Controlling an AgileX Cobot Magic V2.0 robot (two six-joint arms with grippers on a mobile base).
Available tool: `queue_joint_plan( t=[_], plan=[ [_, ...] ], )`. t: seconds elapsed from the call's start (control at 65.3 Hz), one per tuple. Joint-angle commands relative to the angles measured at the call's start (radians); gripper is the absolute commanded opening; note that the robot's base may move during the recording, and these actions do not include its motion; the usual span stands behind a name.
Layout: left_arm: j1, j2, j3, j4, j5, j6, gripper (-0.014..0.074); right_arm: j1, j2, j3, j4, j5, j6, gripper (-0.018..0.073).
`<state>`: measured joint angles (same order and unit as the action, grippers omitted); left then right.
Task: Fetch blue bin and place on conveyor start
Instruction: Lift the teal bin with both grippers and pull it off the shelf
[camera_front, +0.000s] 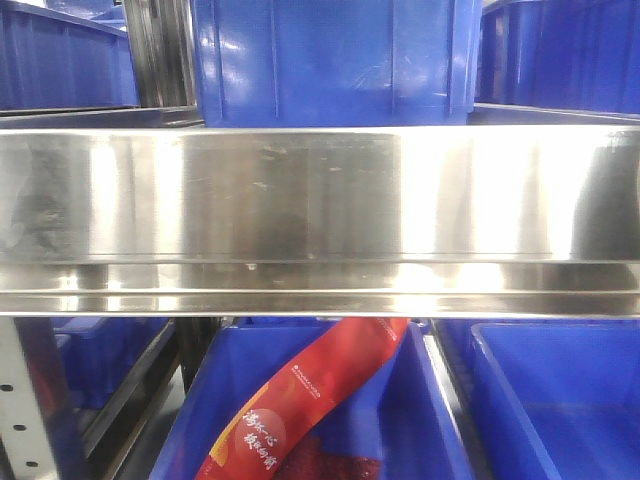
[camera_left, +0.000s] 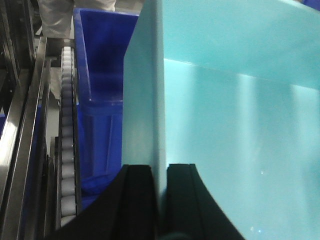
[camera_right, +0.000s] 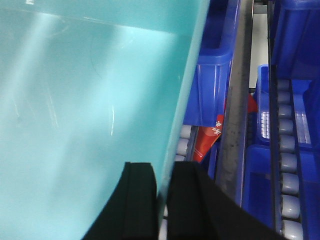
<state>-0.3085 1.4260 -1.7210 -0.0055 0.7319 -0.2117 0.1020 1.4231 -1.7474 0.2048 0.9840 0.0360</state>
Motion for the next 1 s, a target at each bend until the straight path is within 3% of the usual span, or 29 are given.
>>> queue_joint_plan(
  t=[0.0, 0.98],
  plan=[
    [0.005, -0.011, -0.006, 0.018, -0.077, 0.002, -0.0111, -0.008, -0.011, -0.010, -0.044, -0.023, -0.021, -0.0152],
    [0.005, -0.011, -0.006, 0.018, -0.077, 0.002, -0.0111, -0.008, 0.001, -0.010, -0.044, -0.028, -0.021, -0.0152]
  ],
)
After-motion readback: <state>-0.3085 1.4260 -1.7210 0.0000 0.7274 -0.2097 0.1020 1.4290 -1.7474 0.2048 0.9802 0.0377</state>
